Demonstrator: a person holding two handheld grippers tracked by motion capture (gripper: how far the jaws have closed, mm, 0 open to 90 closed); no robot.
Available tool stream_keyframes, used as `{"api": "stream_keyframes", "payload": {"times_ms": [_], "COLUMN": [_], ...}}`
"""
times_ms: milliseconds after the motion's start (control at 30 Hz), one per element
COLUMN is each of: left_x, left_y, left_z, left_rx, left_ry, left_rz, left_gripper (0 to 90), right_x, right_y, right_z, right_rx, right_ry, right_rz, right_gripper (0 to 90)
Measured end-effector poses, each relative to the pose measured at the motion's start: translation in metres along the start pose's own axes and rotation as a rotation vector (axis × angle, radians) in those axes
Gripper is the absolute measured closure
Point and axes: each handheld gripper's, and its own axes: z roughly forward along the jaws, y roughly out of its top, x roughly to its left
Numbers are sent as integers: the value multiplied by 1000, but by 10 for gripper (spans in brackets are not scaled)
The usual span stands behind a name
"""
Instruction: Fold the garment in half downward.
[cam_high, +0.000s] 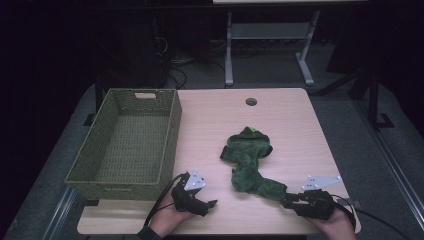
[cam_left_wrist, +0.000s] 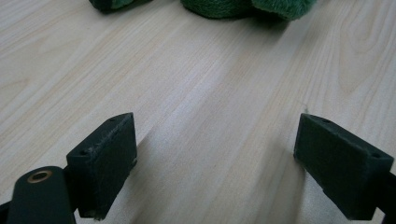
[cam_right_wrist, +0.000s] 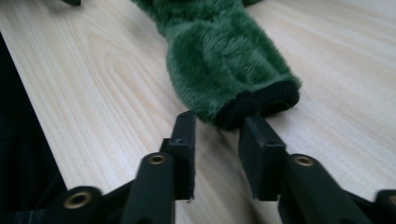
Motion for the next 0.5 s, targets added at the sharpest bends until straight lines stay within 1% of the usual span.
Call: {"api": "stream_keyframes", "payload": {"times_ms": [67, 200, 267, 400, 500], "left_x": [0, 0, 0, 0, 0], "left_y": [0, 0, 0, 0, 0], "left_z": [0, 0, 0, 0, 0], "left_rx": [0, 0, 1, 1, 0], "left_ry": [0, 0, 0, 0, 0], "left_rz": [0, 0, 0, 0, 0], "left_gripper": [125, 125, 125, 125, 125], "right_x": [-1, -3, -4, -4, -6], "right_y": [1, 3, 4, 7, 9], "right_z": [-1, -1, -1, -6, -15], "right_rx": [-18, -33, -43, -63, -77], "right_ry": [9, 10, 15, 20, 15], "right_rz": [1, -7, -14, -24, -37], "right_gripper": [727, 823, 854, 865, 865]}}
